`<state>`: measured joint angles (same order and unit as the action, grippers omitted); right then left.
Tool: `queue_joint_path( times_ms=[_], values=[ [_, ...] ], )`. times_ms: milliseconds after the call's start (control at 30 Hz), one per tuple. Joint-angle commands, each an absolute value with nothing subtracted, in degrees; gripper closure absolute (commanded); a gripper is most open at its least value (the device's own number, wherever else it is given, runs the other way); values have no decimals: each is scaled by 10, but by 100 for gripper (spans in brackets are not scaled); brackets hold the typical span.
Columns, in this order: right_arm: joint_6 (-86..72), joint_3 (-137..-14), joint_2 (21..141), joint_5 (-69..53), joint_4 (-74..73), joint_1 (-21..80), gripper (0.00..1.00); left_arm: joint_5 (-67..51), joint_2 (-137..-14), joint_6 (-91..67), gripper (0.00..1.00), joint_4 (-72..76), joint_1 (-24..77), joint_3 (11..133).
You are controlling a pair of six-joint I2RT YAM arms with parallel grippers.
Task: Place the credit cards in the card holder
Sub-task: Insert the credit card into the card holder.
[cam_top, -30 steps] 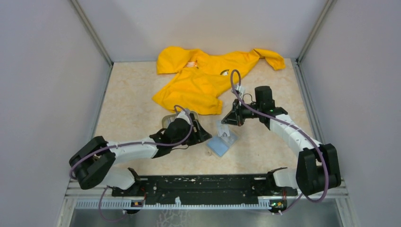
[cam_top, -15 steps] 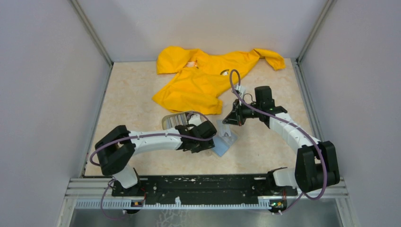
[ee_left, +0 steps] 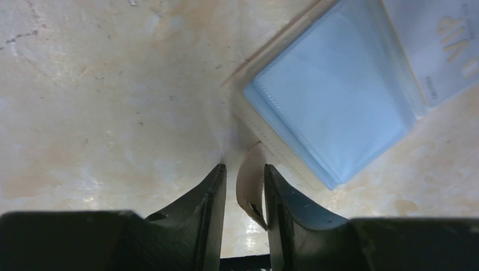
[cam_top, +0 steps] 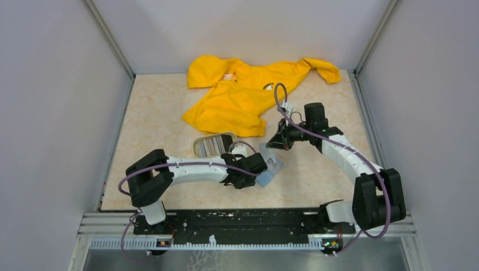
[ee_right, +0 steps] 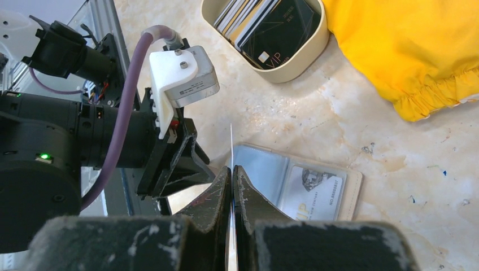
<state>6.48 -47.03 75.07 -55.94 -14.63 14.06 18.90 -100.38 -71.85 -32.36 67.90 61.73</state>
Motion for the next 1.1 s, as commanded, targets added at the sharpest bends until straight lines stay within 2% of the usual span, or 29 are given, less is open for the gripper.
queue_joint_path(
  times_ms=[0,33,100,367,633,733,833,900,1067],
  values=[
    [73,-497,750,-574,-136,136,100,215,-993,-717,73,-333,682,593],
    [72,-496,749,-575,-134,136,100,217,-992,-707,81,-327,682,592],
    [71,-495,749,-575,-133,137,100,224,-991,-691,86,-327,682,594],
    [56,-478,759,-592,-111,136,100,294,-965,-613,90,-356,676,587],
    [44,-462,822,-633,-96,137,100,277,-886,-439,90,-220,636,495],
    [18,-446,844,-636,-62,137,100,269,-852,-406,80,-178,626,468],
    [-37,-417,864,-633,-9,138,100,261,-822,-387,53,-137,624,444],
    [-82,-394,873,-630,48,138,100,251,-798,-371,45,-112,624,427],
    [-157,-351,876,-614,135,139,100,207,-701,-330,36,-1,624,355]
  ],
)
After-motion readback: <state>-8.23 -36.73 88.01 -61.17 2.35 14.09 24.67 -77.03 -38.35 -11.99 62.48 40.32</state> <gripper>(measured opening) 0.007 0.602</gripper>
